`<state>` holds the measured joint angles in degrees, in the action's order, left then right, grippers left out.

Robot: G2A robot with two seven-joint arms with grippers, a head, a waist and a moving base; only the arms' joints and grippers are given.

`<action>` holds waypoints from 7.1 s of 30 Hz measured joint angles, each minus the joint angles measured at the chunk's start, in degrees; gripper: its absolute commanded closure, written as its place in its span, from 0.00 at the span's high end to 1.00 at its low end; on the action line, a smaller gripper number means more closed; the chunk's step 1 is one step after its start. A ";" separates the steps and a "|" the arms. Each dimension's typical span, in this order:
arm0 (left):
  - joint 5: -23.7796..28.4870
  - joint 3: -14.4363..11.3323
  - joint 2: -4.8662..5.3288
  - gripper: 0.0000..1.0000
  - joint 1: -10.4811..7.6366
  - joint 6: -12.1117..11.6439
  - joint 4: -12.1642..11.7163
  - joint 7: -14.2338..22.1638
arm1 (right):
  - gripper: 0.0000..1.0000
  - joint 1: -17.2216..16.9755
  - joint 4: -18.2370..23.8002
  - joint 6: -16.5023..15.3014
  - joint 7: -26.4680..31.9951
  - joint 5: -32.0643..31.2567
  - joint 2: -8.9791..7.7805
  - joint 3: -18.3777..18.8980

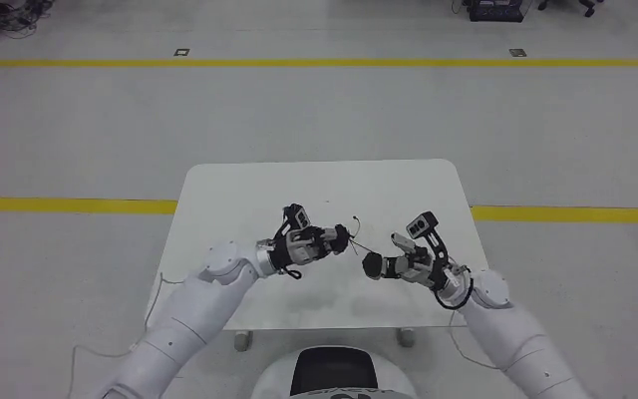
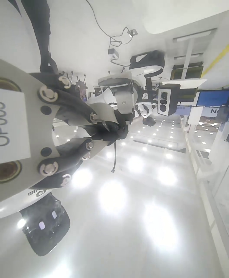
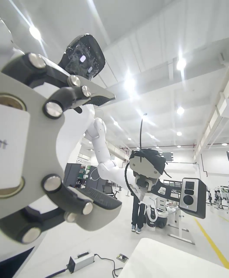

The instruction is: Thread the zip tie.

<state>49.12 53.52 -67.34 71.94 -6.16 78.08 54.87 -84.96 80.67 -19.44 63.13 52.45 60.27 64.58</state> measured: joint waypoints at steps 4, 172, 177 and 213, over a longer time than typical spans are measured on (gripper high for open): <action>0.55 -1.00 -0.52 0.00 0.33 -1.89 0.13 -3.55 | 1.00 -0.10 -0.12 -0.05 -1.55 3.28 1.32 -0.03; 5.06 -4.05 -2.75 0.00 -0.84 -7.52 -4.14 -7.74 | 0.00 7.65 -26.33 -0.04 10.37 -3.81 19.34 14.11; 5.06 -4.05 -2.75 0.00 -0.84 -7.52 -4.14 -7.74 | 0.00 7.79 -26.47 -0.04 9.25 -5.91 19.25 13.86; 5.06 -4.05 -2.75 0.00 -0.84 -7.52 -4.14 -7.74 | 0.00 5.98 -21.96 -0.04 3.77 -19.02 19.07 13.17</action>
<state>54.19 49.48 -70.10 71.10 -13.69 73.95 47.13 -78.98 58.71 -19.48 66.90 33.43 79.34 77.75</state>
